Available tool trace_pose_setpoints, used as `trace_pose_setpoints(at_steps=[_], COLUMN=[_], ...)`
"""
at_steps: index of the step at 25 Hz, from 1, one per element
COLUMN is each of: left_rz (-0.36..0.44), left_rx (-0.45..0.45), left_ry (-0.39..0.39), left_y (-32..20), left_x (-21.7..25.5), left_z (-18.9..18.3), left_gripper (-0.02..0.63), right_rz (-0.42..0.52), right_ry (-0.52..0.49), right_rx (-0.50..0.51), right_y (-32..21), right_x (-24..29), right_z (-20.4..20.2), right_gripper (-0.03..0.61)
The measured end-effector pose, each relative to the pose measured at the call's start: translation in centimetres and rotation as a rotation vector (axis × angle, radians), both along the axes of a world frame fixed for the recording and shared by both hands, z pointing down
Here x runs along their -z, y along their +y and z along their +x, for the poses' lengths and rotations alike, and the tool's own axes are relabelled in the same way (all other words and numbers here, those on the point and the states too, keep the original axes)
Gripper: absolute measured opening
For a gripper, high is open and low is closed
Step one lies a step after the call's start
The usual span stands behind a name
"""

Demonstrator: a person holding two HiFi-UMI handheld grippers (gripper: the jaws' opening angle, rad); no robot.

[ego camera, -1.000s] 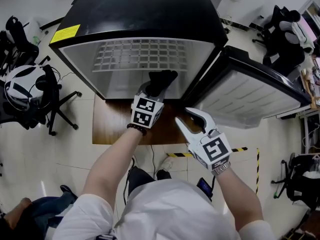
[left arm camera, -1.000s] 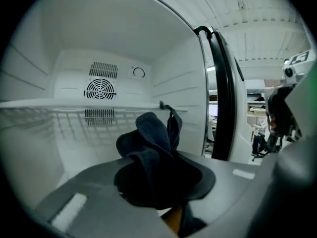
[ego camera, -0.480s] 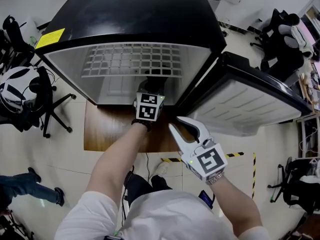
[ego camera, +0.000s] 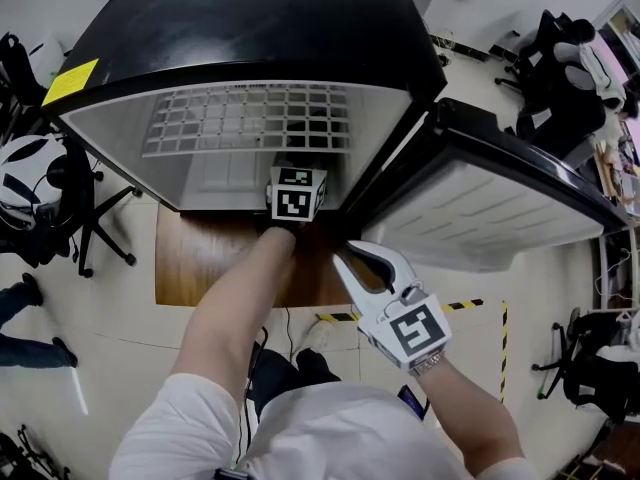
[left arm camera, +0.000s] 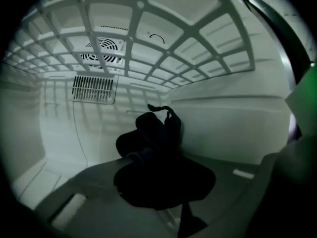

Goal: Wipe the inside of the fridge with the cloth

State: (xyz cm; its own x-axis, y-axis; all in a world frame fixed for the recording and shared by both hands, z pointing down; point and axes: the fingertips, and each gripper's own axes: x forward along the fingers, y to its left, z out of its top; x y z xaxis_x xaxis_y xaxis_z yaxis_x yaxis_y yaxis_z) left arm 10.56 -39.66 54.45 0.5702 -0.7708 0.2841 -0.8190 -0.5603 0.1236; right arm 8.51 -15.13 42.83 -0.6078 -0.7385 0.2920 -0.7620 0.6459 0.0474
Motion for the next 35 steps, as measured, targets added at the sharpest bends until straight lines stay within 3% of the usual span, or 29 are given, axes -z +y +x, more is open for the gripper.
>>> trace_pose_setpoints(at_steps=[13,24,35], left_rz=[-0.004,-0.011,0.001], left_rx=[-0.044,-0.131,-0.149], left_ry=[0.017,0.036,0.055], left_y=[-0.9,2.6,6.1], left_x=[-0.2,0.4,1.1], left_z=[1.7,2.6,2.1], left_gripper=[0.077,0.074,0.074], right_rz=[-0.003,0.004,0.019], right_ry=[-0.012,-0.027,-0.037], right_rx=[-0.004,-0.012,0.001], right_y=[0.3,0.8,2.1], right_x=[-0.5,-0.1,0.4], right_z=[0.7,0.3,-0.7], right_gripper=[0.061,0.061,0.061])
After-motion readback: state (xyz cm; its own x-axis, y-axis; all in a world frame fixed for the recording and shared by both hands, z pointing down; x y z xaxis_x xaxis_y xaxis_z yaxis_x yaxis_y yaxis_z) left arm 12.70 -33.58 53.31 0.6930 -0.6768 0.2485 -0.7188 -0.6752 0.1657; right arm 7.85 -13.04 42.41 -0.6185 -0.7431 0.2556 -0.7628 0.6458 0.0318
